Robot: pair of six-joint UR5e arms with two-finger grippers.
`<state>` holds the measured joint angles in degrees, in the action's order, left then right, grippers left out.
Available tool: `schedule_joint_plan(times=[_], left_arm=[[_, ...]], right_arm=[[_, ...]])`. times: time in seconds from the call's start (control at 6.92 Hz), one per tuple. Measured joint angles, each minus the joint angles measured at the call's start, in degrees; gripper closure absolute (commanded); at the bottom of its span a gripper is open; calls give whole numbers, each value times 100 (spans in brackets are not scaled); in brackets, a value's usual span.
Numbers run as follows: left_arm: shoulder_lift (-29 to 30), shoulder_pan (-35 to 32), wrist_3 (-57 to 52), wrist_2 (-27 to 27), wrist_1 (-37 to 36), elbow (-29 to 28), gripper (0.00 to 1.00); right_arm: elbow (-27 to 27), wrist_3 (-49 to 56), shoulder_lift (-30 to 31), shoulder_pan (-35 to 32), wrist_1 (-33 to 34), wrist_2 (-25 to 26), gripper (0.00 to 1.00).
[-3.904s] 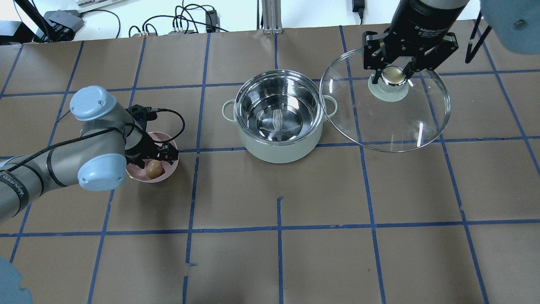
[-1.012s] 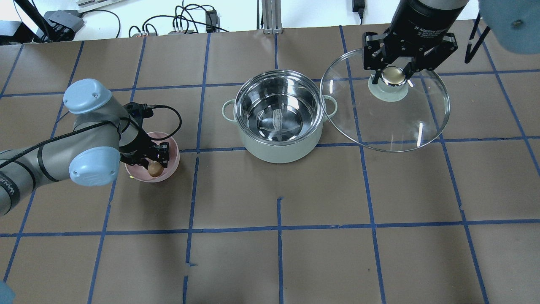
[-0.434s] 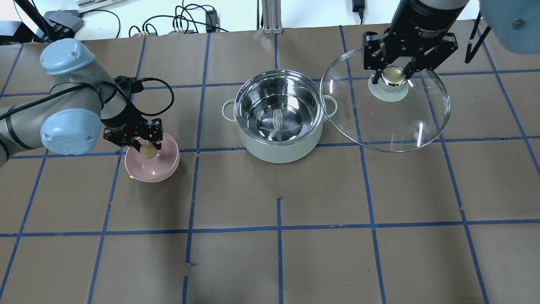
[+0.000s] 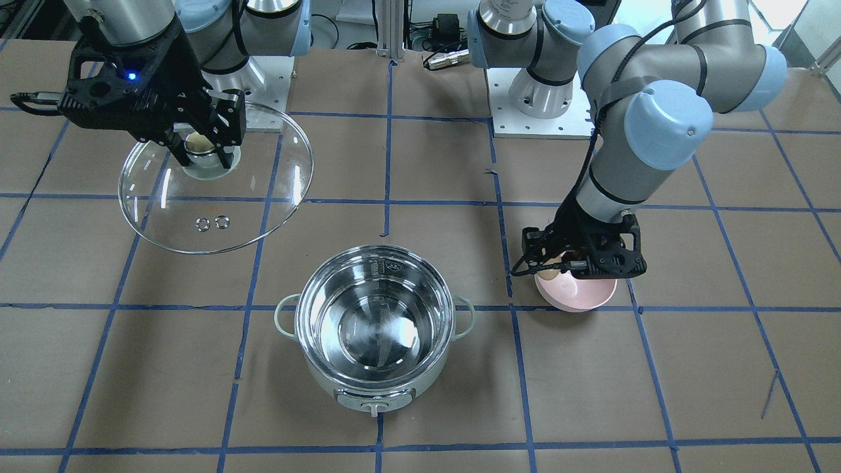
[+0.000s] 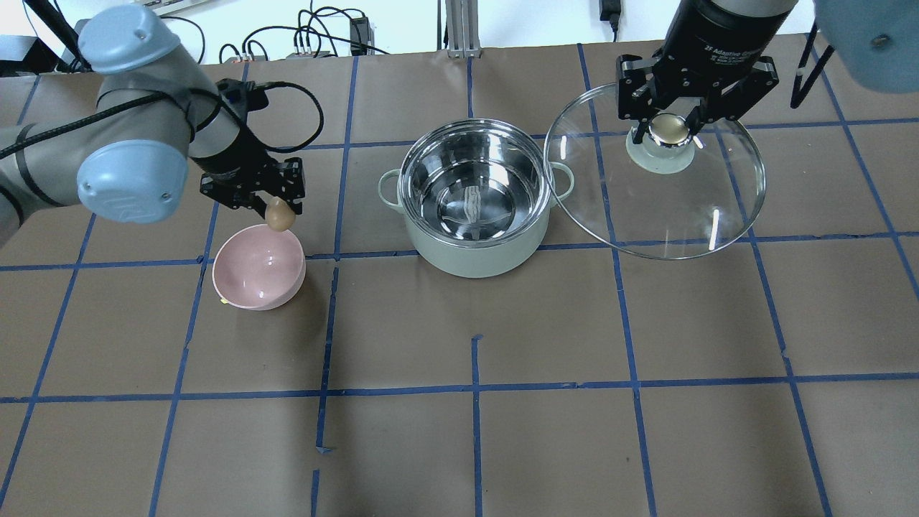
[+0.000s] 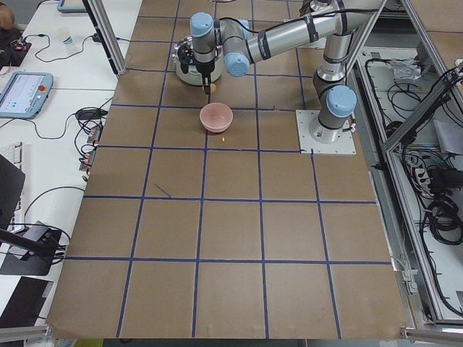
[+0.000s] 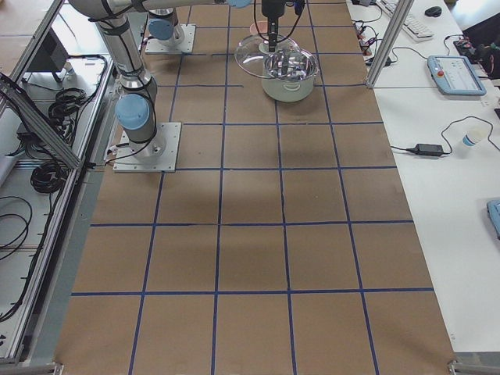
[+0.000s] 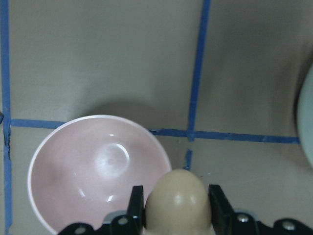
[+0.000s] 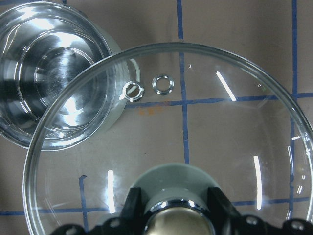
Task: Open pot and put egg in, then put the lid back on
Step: 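Carry the egg with the left gripper over the open pot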
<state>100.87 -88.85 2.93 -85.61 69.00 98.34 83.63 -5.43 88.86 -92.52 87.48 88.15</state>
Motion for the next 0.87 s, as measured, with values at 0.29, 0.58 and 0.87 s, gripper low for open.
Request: schedule_joint_plan(times=[0.29,0.58,0.87], left_arm=[[151,-640,538,-116,-23,-384,82],[540,-1205,1160,-451,-171,-805,82],[1042,-1654,1774,-776,-583,-1124,82]], right_arm=[[-2,-7,5,-4,7,-2,97],[-8,-10,11,2,0,-8,97],[1,3,15,28,-12,-14,97]])
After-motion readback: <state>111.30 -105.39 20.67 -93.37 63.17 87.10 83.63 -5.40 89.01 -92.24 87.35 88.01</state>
